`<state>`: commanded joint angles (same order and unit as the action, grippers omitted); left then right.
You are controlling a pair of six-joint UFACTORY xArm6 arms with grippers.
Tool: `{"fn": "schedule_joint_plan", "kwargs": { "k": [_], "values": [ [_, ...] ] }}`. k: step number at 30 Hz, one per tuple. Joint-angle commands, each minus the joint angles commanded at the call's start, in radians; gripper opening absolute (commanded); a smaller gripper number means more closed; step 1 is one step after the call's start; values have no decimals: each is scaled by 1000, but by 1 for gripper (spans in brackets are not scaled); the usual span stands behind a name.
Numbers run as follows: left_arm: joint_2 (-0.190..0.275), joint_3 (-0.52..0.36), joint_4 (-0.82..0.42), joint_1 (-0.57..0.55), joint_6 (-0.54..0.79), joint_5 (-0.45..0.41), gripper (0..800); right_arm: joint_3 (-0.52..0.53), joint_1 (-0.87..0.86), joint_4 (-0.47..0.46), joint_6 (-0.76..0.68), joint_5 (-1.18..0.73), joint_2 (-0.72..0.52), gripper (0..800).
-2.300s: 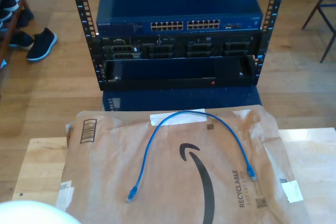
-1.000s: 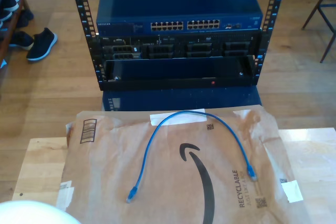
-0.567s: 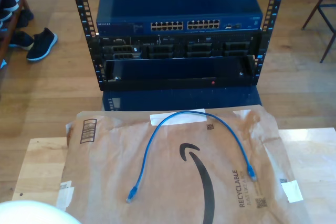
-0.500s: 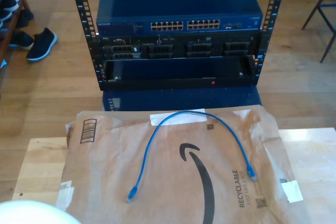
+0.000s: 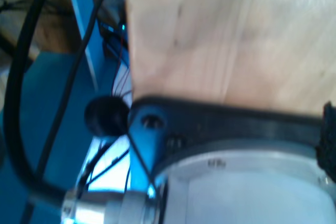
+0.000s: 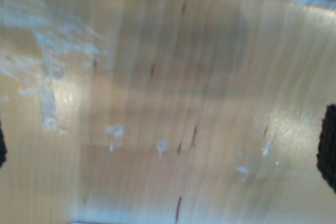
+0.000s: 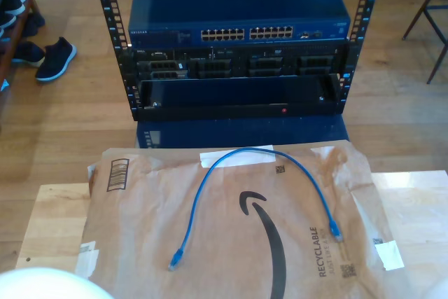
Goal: Grab the cable and plug it in
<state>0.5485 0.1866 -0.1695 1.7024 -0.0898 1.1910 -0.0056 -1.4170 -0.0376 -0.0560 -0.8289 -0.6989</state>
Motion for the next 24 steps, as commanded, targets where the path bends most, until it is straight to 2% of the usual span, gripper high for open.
{"fn": "schedule_joint_plan", "kwargs": {
  "k": [4,10,14,17,20,24],
  "values": [
    [29,31,0,-48,-64,46,800,-28,0,0,-2,-52,-15,799],
    [31,118,2,-164,-190,112,800,-137,0,49,-3,-242,-106,798],
    [31,172,8,-321,-364,195,800,-164,55,61,-25,-270,-138,798],
    [23,212,64,-466,-493,258,800,-209,137,63,-43,-282,-124,798],
    [23,226,124,-571,-580,281,800,-226,175,66,-129,-276,-124,798],
    [20,252,203,-700,-694,282,800,-288,419,74,-347,-270,-121,798]
  ]
}}
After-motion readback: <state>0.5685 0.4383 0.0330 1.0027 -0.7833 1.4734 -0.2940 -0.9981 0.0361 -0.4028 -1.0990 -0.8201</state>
